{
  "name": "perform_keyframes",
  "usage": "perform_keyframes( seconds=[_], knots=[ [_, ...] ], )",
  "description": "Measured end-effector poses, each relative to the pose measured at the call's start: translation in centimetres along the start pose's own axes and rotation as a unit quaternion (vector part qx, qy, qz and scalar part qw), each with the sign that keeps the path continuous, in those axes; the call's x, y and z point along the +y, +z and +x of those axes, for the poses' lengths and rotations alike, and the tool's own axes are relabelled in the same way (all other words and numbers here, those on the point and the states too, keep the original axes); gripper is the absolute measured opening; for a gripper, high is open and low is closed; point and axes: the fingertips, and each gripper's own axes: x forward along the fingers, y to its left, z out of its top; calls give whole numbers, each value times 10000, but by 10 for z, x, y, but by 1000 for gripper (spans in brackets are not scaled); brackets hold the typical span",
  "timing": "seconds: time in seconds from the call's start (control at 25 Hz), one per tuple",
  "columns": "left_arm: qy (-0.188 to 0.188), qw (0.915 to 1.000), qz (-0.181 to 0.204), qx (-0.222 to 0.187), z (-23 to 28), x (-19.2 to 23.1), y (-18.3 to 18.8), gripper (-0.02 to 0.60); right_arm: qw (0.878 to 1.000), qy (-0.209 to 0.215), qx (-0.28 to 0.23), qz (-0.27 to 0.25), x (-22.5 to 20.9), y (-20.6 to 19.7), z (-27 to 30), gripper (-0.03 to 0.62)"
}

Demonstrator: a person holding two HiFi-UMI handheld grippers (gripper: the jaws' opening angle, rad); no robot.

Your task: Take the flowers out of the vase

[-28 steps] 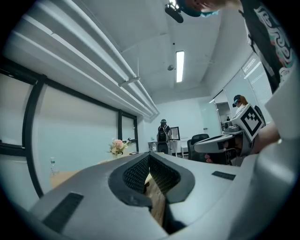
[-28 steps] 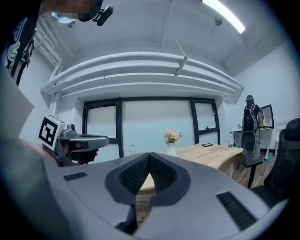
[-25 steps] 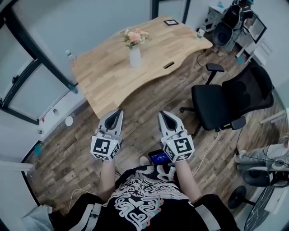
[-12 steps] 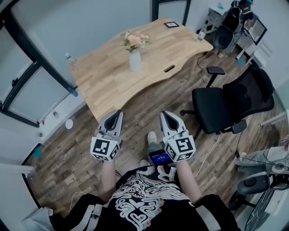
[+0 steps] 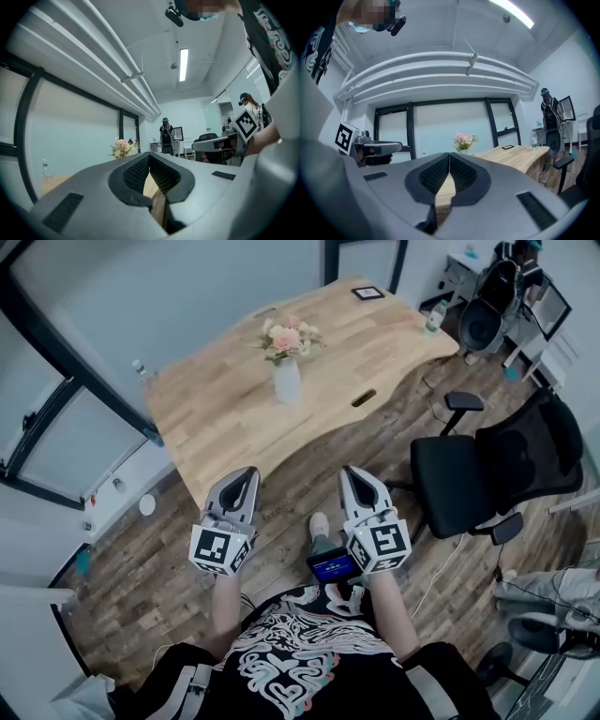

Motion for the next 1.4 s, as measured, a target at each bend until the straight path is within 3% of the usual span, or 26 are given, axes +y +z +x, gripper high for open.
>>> perform_keyframes(
  seconds=[0.6, 0.84, 1.08, 1.4],
  knots=[
    [259, 9996, -92, 90, 146, 100, -12, 6, 9980, 371, 339, -385, -80, -1, 161, 6],
    [315, 9994, -36, 153, 194, 118, -20, 6, 9971, 449, 272, -557, -109, 1, 198, 6],
    [343, 9991, 93, 220, 223, 128, -21, 6, 9956, 728, 342, -484, -129, -7, 225, 6],
    [582, 9978, 25, 307, 224, 146, -36, 6, 9925, 979, 612, -412, -138, -34, 240, 6]
  ],
)
